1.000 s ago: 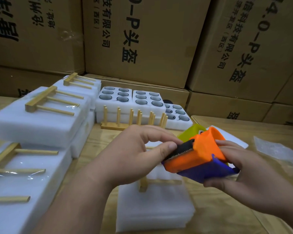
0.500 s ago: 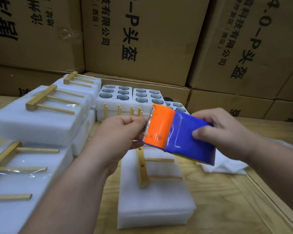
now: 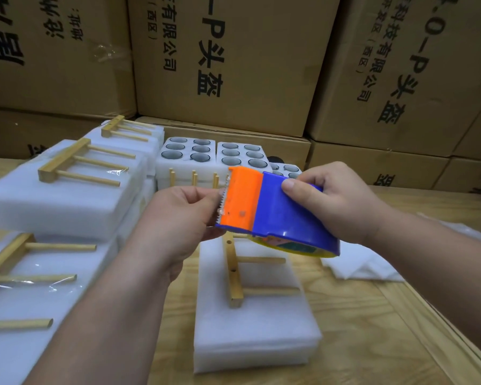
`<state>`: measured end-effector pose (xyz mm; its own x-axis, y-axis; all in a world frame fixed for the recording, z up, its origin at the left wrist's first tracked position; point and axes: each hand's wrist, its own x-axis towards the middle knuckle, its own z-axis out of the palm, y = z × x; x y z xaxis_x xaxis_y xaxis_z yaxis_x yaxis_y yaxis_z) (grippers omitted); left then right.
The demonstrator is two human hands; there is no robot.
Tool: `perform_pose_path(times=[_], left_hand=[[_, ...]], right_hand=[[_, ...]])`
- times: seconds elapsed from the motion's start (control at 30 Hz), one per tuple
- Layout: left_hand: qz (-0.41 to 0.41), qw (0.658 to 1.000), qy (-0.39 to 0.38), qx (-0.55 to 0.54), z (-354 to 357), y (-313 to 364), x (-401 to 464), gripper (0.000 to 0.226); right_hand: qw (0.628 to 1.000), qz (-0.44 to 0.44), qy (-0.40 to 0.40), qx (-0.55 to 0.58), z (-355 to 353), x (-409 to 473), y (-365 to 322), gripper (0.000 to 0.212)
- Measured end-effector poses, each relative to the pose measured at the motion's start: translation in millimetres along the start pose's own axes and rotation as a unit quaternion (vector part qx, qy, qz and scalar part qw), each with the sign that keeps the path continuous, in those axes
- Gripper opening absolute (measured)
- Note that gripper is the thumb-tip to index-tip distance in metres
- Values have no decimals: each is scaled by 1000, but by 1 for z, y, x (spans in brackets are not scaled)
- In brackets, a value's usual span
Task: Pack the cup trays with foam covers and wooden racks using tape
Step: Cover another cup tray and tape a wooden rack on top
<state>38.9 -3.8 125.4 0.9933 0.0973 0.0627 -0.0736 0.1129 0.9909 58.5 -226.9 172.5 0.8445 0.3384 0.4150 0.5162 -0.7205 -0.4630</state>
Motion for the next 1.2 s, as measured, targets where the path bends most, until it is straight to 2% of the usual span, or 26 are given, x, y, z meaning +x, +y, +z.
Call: perform_pose_path(times=[0.17,0.37,0.53,0.67,0.87,0.97,1.1,1.2], left_hand=[[59,998,11,33,3,1,-2,25],[68,997,11,39,13,-1,-7,25],[83,996,18,30,17,-1,-8,21],[100,994,29,9,12,2,-10,24],[101,993,52,0,3,7,-7,25],[92,993,58,-35,-3,9,-6,26],[80,994,67,-45,-3,7,-12,23],[42,995,77,-54,-16,-6,-19,24]], right_hand=[[1000,13,-4,19,-7,-3,3,64],[1000,2,0,18,-18,-11,10,48],[1000,-24,3,-1,-25,-16,13,66],[1000,-9,8,26,-30,-26,23,57],[999,22,5,34,-58,-41,49,52],[998,40,-7,53,-76,-45,54,38],[996,56,-49,51,-93,-34,55,53],[993,70,-82,50,-97,-23,46,57]])
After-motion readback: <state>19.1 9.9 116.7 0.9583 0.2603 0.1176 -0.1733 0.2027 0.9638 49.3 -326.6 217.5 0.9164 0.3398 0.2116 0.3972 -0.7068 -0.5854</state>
